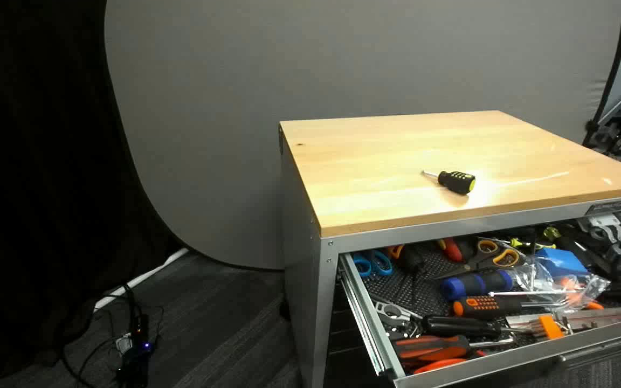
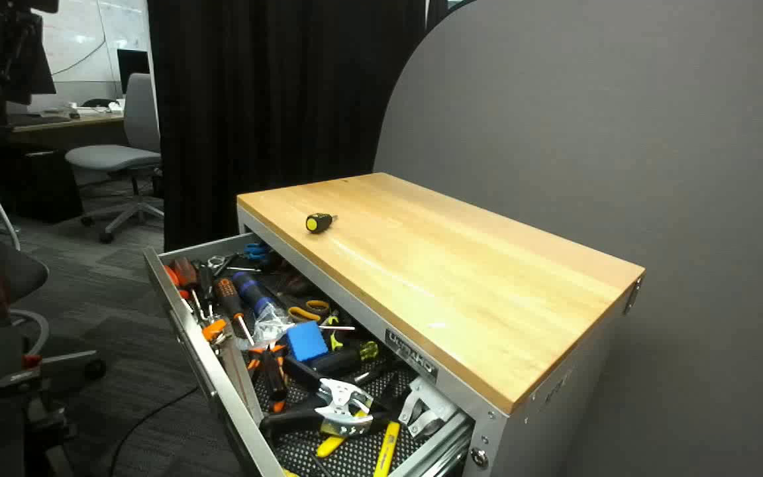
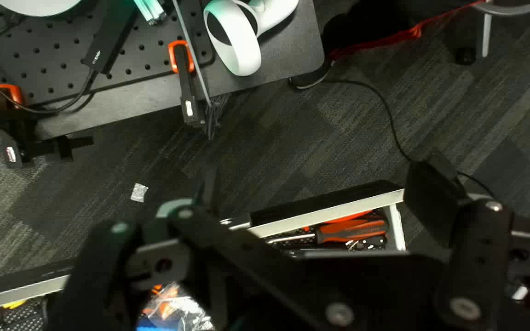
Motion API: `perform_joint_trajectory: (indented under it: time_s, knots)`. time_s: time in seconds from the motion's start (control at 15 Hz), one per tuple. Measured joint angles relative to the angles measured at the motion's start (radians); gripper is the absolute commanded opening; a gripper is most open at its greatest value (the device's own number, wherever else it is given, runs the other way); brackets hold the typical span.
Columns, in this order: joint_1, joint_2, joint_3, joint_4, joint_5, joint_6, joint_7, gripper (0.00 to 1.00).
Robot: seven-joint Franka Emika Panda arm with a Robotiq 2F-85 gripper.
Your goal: Put the screwdriver in the drawer and close it
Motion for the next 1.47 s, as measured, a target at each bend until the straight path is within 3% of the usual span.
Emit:
perform_joint_trajectory:
  time_s: [0.47,0.67,1.0,1.27,1.47]
  knots:
    - [-0.001,0.002,0.000,0.013,0.000,0.004,0.001,1.00]
    - [-0.014,0.068,0.021,0.038,-0.002,0.122,0.046,1.00]
    - [-0.040,0.355,0.056,0.217,-0.161,0.274,0.132,1.00]
    - [-0.041,0.606,0.031,0.424,-0.381,0.252,0.204,1.00]
    - [-0.027,0.763,-0.030,0.584,-0.462,0.175,0.186,1.00]
